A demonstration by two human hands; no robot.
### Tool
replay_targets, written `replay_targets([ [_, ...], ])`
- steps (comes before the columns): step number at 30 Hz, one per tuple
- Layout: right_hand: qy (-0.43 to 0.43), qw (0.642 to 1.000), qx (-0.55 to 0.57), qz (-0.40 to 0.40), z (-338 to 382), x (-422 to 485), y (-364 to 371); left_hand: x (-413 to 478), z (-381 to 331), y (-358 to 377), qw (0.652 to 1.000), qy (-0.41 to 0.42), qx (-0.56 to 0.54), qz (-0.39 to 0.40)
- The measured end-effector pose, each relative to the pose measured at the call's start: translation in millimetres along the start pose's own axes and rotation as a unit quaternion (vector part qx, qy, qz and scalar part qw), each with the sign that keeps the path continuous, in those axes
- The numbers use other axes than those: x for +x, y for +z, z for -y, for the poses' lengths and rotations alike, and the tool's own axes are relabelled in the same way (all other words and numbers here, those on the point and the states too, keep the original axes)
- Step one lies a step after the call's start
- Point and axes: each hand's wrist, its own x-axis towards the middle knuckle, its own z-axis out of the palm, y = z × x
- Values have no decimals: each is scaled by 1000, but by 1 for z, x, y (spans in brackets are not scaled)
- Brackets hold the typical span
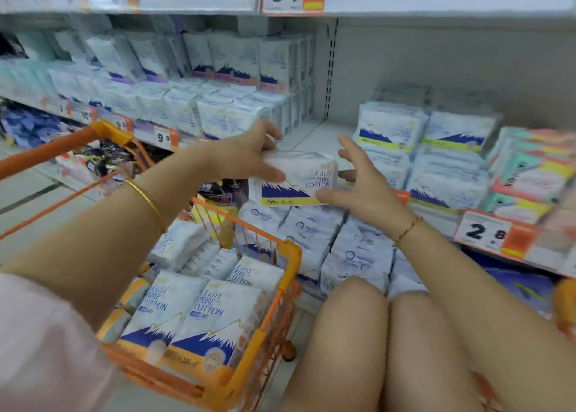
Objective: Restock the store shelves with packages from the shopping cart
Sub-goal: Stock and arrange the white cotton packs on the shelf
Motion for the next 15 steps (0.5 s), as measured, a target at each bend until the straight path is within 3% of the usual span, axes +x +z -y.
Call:
replay_targets([
  [8,48,961,-214,-165,-37,-11,-122,92,-105,90,980,194,-1,37],
  [12,56,908,-329,-253,-43,4,-160,134,-128,108,971,223,72,-52],
  [15,68,873,-400,-272,-44,22,-176,169,-126,113,953,219,185,-100],
])
